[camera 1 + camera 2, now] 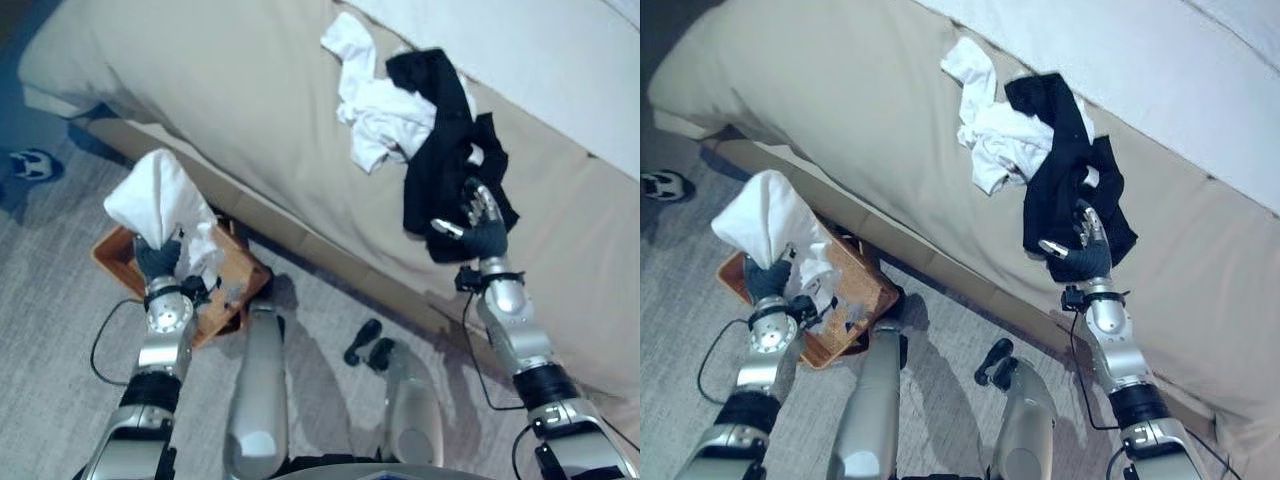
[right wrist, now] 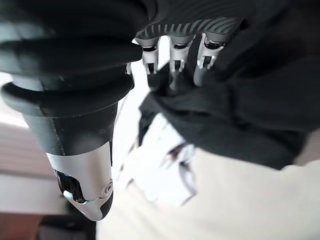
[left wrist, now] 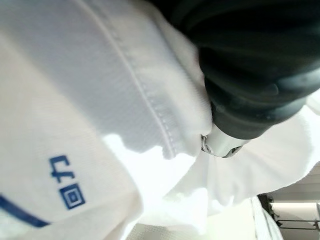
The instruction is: Pick up clothes into the bucket
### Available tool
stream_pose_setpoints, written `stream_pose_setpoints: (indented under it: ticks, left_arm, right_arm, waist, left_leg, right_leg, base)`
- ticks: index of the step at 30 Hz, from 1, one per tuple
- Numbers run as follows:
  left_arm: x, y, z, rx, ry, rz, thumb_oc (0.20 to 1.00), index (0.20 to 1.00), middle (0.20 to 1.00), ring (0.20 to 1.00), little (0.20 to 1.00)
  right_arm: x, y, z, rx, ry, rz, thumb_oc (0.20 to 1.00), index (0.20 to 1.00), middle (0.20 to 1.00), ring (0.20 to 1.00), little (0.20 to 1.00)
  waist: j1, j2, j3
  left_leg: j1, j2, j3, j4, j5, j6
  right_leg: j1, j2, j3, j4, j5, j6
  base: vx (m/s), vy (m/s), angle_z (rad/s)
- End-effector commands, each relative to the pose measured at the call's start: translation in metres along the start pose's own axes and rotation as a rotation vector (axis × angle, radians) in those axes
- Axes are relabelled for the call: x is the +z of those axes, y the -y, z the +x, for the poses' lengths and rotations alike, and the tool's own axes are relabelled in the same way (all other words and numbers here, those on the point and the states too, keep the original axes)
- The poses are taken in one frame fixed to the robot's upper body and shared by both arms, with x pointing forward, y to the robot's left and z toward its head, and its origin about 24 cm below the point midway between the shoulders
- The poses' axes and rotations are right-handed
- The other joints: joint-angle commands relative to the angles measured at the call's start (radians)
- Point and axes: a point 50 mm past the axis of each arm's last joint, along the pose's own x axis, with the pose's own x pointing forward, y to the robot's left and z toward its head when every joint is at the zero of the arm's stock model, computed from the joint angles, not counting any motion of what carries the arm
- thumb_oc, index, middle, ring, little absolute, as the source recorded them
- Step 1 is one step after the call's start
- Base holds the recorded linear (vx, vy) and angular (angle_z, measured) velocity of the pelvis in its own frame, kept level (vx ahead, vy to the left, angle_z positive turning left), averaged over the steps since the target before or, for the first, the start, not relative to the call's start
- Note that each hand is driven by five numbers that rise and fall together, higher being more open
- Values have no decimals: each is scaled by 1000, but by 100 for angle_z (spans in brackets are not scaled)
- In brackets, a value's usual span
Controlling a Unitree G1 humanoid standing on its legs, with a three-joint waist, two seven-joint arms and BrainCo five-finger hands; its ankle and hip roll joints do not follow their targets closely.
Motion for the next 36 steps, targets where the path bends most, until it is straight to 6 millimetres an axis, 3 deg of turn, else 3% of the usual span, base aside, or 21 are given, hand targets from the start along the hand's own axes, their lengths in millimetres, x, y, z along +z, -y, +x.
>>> stream_pose_setpoints:
  ticks: [1, 7, 11, 22, 31, 36]
  left_arm:
    - [17, -6, 9, 119, 83, -68, 200, 200, 200, 200, 200]
    - [20, -27, 28, 318, 52, -81, 200, 200, 200, 200, 200]
    - [20, -40, 40, 465, -15, -181, 200, 200, 200, 200, 200]
    - [-1, -93, 47, 758, -215, -293, 200, 200, 200, 200, 200]
    - [9, -89, 56, 682, -179, -268, 200, 200, 200, 200, 200]
    - [-6, -83, 50, 644, -254, -223, 200, 200, 200, 200, 200]
  right_arm:
    - [19, 13, -3, -46, 116, 17, 1000, 1000, 1000, 1000, 1000]
    - [32, 16, -6, -57, 185, 49, 1000, 1000, 1000, 1000, 1000]
    - [40, 12, -7, -40, 222, 111, 1000, 1000, 1000, 1000, 1000]
    - [54, 2, -12, 22, 266, 237, 1000, 1000, 1000, 1000, 1000]
    - [59, 2, -15, 36, 294, 275, 1000, 1000, 1000, 1000, 1000]
    - [62, 1, -14, 44, 302, 274, 1000, 1000, 1000, 1000, 1000]
  waist:
    - [-14, 3, -23]
    - [-52, -24, -12]
    - [-70, -49, -17]
    - [-88, -101, -15]
    - [-90, -119, -18]
    - [-94, -116, -23]
  left_leg:
    - [-20, 36, 26, 101, -105, 35]
    - [-110, 38, 11, 180, -139, 46]
    - [-172, 41, 4, 230, -158, 52]
    - [-269, 49, -25, 321, -199, 64]
    - [-341, 41, -46, 355, -203, 63]
    - [-351, 41, -45, 356, -203, 65]
  right_leg:
    - [-14, -11, 67, -17, 86, 58]
    - [-112, 2, 95, 29, 76, 58]
    - [-169, 7, 104, 55, 74, 62]
    - [-248, 15, 104, 110, 62, 79]
    - [-302, 10, 94, 140, 48, 70]
    - [-319, 10, 100, 146, 48, 68]
  base:
    - [-22, 27, -21]
    - [-5, 11, -6]
    - [9, -2, -11]
    - [21, -3, -4]
    - [-2, -3, 3]
    - [-2, 10, 0]
